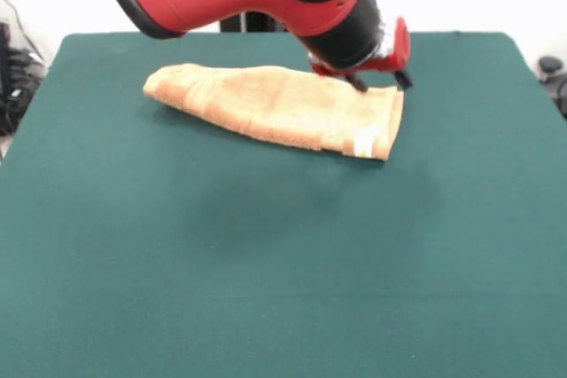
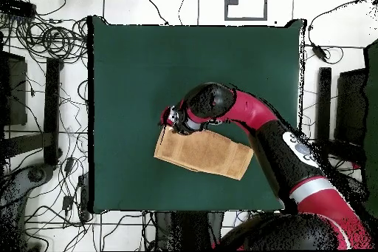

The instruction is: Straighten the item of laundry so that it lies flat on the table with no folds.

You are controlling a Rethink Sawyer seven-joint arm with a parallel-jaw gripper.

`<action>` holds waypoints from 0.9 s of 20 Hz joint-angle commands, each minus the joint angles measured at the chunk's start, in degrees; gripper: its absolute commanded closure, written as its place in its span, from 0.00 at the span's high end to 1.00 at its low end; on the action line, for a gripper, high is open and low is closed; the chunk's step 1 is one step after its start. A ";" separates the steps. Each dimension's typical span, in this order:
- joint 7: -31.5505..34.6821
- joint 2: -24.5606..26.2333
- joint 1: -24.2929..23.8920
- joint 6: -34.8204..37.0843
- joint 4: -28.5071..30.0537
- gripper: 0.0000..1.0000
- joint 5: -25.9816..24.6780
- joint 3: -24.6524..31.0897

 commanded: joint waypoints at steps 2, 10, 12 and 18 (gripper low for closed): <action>-3.68 4.35 1.97 9.31 -1.28 1.00 -4.69 -4.43; -11.14 4.94 2.77 5.24 -1.62 1.00 -19.58 -4.88; -10.07 2.11 3.79 -0.84 0.47 1.00 -25.52 -5.28; 0.09 -9.10 10.02 -13.10 9.97 1.00 -40.43 -8.87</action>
